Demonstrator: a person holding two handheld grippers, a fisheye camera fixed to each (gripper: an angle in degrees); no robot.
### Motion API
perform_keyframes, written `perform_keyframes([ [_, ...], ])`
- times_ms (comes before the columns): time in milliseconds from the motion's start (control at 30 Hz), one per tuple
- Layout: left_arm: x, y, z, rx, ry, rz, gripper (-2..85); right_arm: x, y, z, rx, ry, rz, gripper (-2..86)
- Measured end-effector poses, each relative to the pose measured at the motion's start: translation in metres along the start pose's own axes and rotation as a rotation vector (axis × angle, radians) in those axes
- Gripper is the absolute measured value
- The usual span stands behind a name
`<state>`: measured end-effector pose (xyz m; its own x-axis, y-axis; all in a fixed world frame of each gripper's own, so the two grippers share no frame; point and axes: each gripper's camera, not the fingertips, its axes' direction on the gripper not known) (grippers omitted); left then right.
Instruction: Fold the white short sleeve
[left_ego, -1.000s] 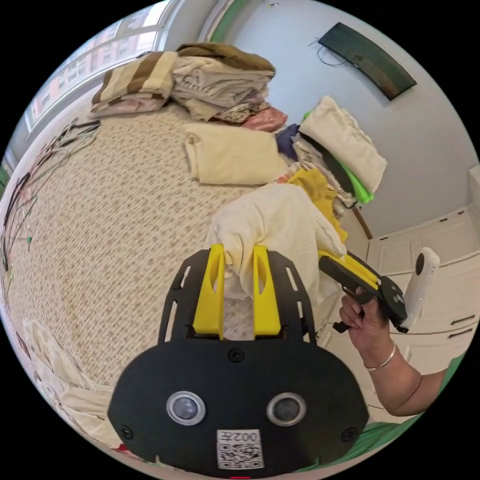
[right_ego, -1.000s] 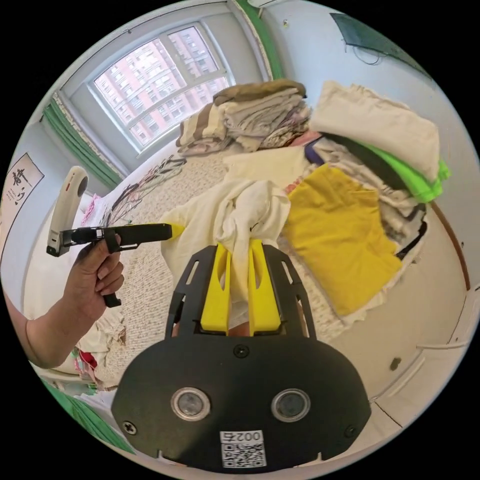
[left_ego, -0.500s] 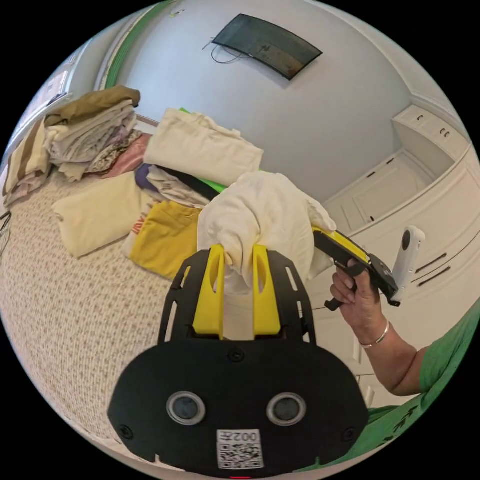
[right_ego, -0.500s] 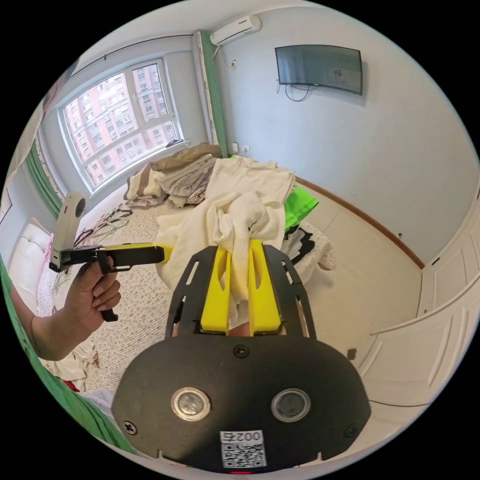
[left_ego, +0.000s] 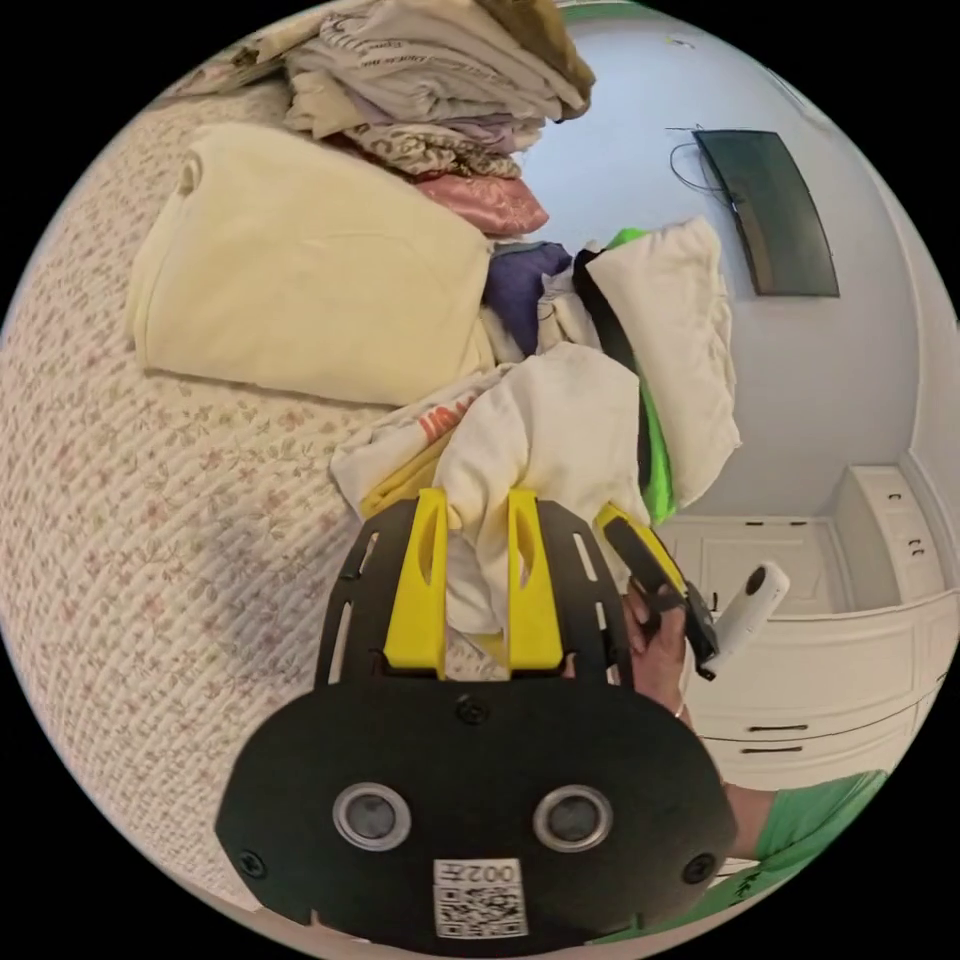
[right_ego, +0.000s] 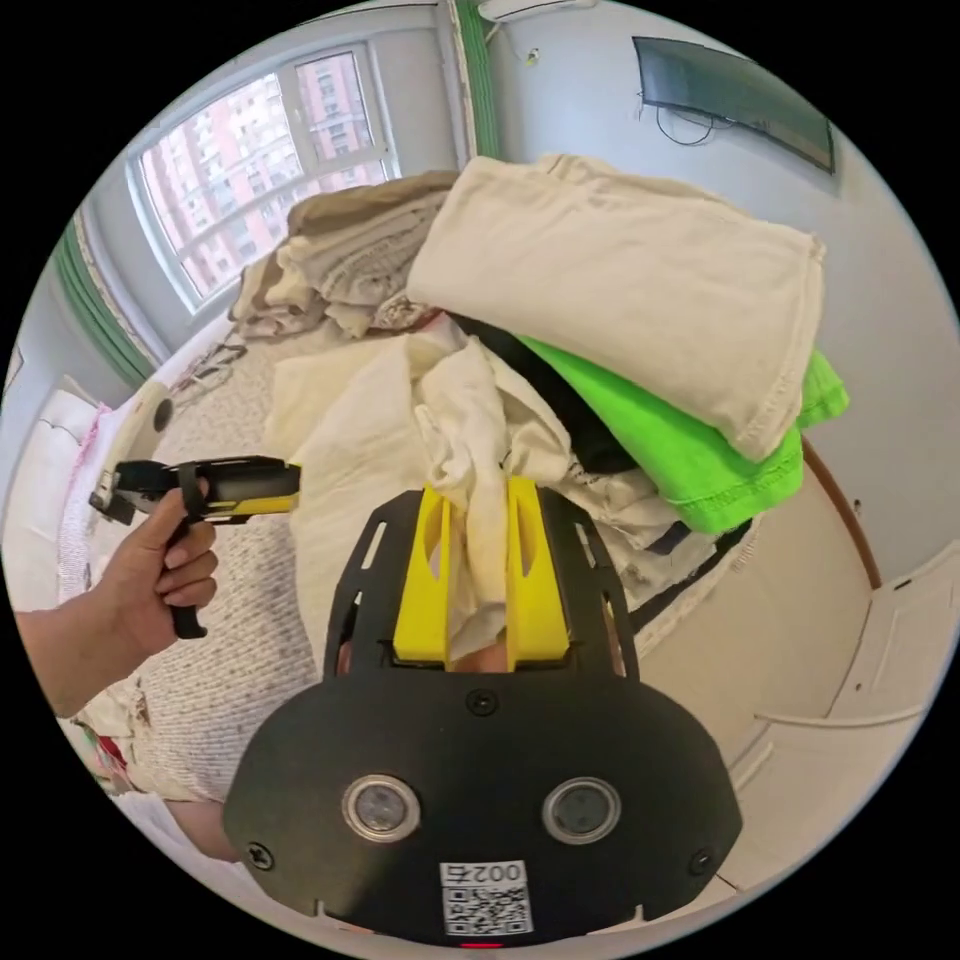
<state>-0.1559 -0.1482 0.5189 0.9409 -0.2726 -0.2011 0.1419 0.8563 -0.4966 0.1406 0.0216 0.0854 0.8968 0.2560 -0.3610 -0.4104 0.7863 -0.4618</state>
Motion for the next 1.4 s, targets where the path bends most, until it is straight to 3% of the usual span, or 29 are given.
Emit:
perform_keyframes([
  [167, 0.005, -0.002, -0.003, 0.009, -0.048, 0.009, 5.6, -0.012, 0.021, -0.059, 0.095, 0.179, 0.080, 8.2],
  [267, -0.001, -0.007, -0.005, 0.005, -0.038, -0.023, 5.5, -0.056, 0.034, -0.080, 0.137, 0.108, -0.059, 6.4],
  [367, 0.001, -0.016, -0.006, -0.012, -0.057, -0.005, 5.4, -0.082, 0.038, -0.057, 0.071, 0.169, -0.131, 7.9],
  [500, 0.001, -0.024, -0.009, -0.033, -0.075, 0.021, 5.3, -0.064, 0.033, -0.006, -0.071, 0.246, -0.081, 8.0],
  [567, 0.000, -0.027, -0.011, -0.047, -0.075, 0.036, 5.2, -0.046, 0.030, 0.008, -0.156, 0.203, -0.033, 2.2],
  [733, 0.002, -0.031, -0.017, -0.092, -0.050, 0.146, 5.6, 0.005, 0.019, -0.023, -0.009, 0.187, 0.149, -0.3],
  [867, 0.006, -0.029, -0.020, -0.157, -0.019, 0.282, 6.0, 0.019, 0.015, 0.000, -0.108, 0.132, 0.167, -0.2],
  [933, -0.002, -0.030, -0.026, -0.167, 0.021, 0.274, 6.0, 0.020, 0.015, 0.005, -0.153, 0.113, 0.183, 0.2],
  [1100, -0.025, -0.030, -0.060, -0.087, 0.174, 0.200, 5.3, 0.015, 0.020, -0.055, 0.024, 0.108, 0.203, 3.5],
  [1300, -0.016, -0.009, -0.092, 0.045, 0.117, 0.169, 2.7, -0.046, -0.012, -0.088, 0.171, 0.170, 0.002, -0.4],
  [1400, 0.022, 0.004, -0.084, 0.022, 0.084, 0.274, 0.6, -0.068, -0.034, -0.058, 0.106, 0.039, -0.079, -0.8],
])
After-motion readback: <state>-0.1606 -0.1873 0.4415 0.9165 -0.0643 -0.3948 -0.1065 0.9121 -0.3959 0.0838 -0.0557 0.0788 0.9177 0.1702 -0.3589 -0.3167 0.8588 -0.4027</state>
